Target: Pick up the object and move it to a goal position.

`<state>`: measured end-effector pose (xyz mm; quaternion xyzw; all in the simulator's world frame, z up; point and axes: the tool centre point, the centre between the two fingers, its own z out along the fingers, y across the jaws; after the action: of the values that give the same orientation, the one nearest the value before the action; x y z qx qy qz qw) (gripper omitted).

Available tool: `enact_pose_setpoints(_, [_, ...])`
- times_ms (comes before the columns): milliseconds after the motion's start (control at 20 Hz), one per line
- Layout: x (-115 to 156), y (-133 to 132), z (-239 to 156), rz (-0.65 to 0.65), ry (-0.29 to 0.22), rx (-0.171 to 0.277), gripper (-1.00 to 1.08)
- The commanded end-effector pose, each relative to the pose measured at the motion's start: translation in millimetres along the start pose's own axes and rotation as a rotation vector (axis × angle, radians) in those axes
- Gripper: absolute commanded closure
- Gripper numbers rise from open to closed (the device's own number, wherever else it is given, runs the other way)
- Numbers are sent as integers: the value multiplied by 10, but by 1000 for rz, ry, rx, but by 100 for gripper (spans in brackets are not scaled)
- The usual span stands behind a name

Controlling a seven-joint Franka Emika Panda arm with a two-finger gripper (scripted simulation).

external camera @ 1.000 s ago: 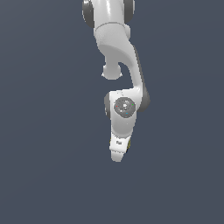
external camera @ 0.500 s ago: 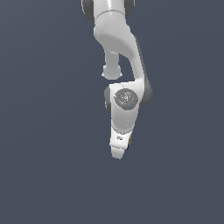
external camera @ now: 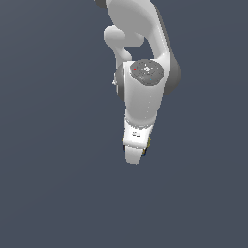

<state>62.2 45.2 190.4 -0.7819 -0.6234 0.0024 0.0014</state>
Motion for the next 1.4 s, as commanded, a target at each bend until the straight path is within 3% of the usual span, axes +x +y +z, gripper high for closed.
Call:
enact_pose_setpoints(0, [13,-14,-329,-1,1,-5,108])
enact_pose_setpoints(800, [71,-98,-2113,-1,3,-4,108])
enact_pose_setpoints(1350, [90,-96,-2786,2,2,-5,108])
